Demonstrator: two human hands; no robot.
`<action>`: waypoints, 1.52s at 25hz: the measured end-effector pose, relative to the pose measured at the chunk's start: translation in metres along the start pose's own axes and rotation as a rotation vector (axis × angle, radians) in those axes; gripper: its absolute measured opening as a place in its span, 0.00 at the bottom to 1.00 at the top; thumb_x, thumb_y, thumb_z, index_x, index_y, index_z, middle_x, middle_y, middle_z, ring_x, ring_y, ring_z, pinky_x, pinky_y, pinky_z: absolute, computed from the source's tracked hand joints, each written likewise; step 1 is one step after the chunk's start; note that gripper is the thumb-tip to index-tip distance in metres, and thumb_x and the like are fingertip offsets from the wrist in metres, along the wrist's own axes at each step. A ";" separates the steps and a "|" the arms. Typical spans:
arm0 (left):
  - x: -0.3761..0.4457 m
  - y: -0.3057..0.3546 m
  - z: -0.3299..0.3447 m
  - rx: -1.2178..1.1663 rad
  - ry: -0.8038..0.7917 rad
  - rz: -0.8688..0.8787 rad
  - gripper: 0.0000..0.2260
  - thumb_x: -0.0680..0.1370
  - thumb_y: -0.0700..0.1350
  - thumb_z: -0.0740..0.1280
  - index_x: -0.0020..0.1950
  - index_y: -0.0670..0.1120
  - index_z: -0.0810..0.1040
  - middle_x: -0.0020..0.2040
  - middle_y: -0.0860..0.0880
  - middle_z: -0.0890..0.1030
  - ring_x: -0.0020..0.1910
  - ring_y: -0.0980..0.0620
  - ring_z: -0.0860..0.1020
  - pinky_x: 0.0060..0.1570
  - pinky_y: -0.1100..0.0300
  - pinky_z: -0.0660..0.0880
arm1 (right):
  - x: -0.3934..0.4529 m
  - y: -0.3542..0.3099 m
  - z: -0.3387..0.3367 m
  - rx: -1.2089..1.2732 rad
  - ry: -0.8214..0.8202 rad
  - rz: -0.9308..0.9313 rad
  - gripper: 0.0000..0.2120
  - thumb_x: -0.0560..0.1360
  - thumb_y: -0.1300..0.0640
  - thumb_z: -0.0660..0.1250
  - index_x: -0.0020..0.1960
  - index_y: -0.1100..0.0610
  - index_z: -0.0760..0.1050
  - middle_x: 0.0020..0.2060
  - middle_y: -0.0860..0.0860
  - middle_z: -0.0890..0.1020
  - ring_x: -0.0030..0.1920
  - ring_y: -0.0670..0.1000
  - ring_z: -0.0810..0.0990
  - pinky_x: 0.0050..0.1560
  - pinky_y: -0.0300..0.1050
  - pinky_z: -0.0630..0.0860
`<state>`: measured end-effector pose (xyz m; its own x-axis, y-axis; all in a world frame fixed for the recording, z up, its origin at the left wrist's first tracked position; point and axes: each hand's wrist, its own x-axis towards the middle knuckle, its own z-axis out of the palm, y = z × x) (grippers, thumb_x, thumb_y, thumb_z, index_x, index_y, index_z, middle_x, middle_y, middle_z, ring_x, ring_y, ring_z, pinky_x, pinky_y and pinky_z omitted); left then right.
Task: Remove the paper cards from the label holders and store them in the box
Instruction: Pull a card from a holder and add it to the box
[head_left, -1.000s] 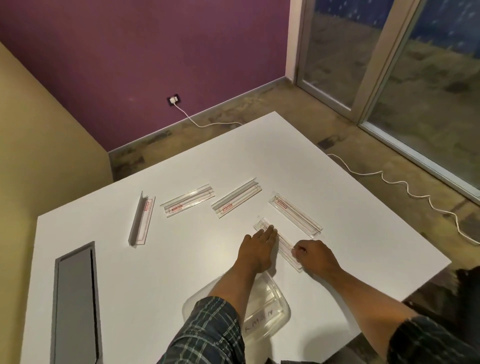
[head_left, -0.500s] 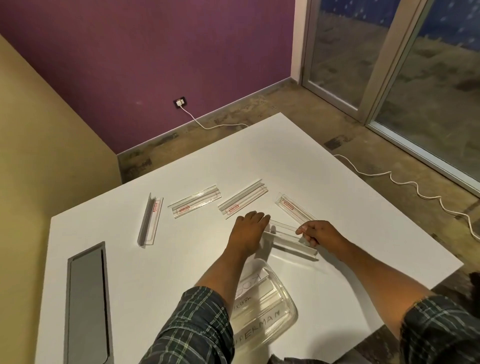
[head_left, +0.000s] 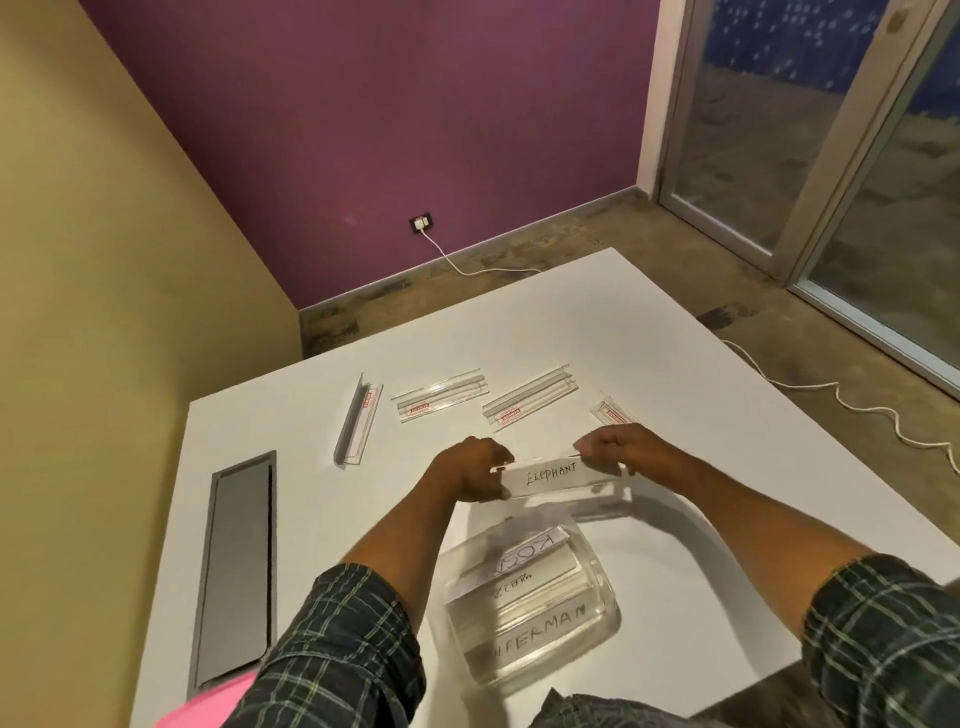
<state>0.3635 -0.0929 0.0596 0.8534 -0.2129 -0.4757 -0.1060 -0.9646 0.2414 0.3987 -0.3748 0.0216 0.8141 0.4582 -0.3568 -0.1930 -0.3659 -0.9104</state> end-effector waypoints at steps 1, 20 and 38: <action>-0.007 -0.007 -0.001 -0.049 -0.023 -0.023 0.25 0.72 0.49 0.77 0.68 0.48 0.78 0.63 0.49 0.82 0.60 0.47 0.78 0.59 0.52 0.76 | -0.001 -0.004 0.004 -0.093 -0.051 -0.050 0.17 0.71 0.46 0.77 0.57 0.51 0.84 0.48 0.44 0.87 0.42 0.41 0.83 0.42 0.33 0.75; -0.103 -0.043 0.073 -0.007 -0.118 -0.245 0.25 0.64 0.60 0.78 0.56 0.50 0.82 0.51 0.54 0.83 0.51 0.51 0.80 0.47 0.58 0.76 | 0.007 -0.011 0.110 -1.461 -0.467 -0.556 0.20 0.73 0.40 0.70 0.54 0.55 0.77 0.48 0.54 0.83 0.49 0.57 0.81 0.44 0.49 0.75; -0.107 -0.022 0.122 0.515 0.002 -0.089 0.08 0.72 0.35 0.66 0.46 0.44 0.80 0.46 0.43 0.84 0.45 0.42 0.81 0.57 0.51 0.64 | 0.010 0.035 0.139 -1.625 -0.436 -0.502 0.10 0.76 0.58 0.67 0.55 0.61 0.79 0.53 0.59 0.84 0.53 0.62 0.81 0.50 0.53 0.76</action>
<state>0.2124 -0.0680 0.0020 0.8716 -0.1267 -0.4735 -0.2696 -0.9307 -0.2472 0.3240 -0.2708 -0.0426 0.3720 0.8353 -0.4048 0.9240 -0.3746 0.0762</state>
